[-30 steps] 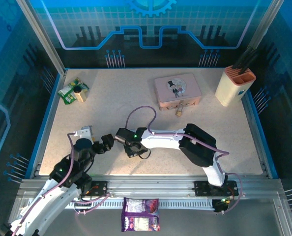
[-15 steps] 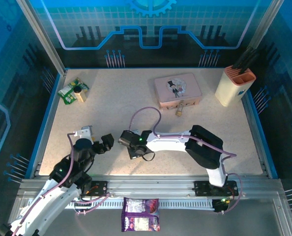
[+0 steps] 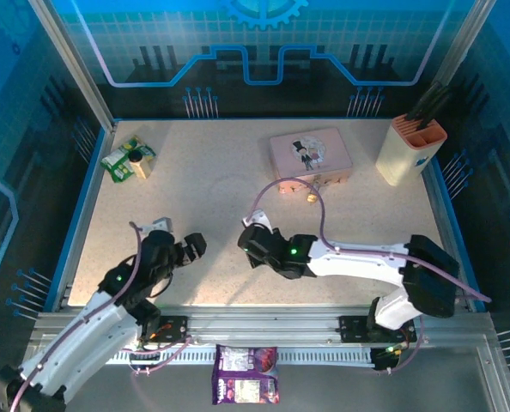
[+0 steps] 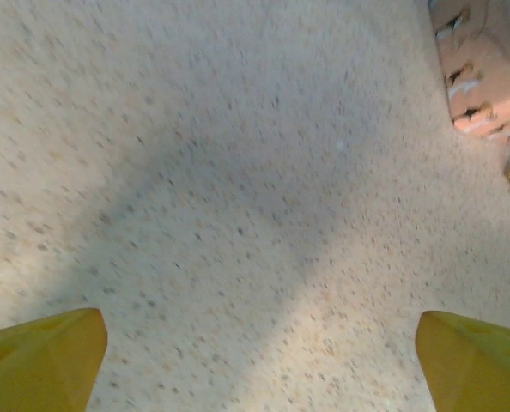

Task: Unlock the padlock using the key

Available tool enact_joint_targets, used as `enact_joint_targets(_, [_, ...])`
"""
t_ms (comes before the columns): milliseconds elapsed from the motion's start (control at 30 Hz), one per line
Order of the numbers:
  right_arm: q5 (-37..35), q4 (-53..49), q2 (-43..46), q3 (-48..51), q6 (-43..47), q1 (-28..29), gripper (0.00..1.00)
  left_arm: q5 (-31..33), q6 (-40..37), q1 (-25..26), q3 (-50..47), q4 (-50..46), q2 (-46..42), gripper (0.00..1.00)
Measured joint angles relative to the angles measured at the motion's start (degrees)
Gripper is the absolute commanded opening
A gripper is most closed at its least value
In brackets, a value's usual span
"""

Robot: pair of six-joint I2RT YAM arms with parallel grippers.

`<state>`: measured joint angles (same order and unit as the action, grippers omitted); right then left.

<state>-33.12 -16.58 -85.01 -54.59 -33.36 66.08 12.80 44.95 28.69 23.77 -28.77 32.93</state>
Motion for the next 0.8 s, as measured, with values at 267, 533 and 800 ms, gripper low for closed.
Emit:
enact_joint_targets(267, [-8.3, 16.8, 8.9, 13.7, 18.1, 0.0, 0.0, -5.2, 7.6, 8.2, 13.2, 1.7, 16.5, 0.74])
enact_joint_targets(533, [-10.7, 37.2, 11.3, 23.6, 33.3, 2.6, 0.0, -3.7, 10.4, 17.6, 22.0, 4.7, 22.3, 0.63])
enact_joint_targets(800, [-12.1, 54.4, 7.6, 26.3, 42.9, 6.5, 0.0, -2.8, 12.1, 21.1, 24.0, 6.0, 28.1, 0.46])
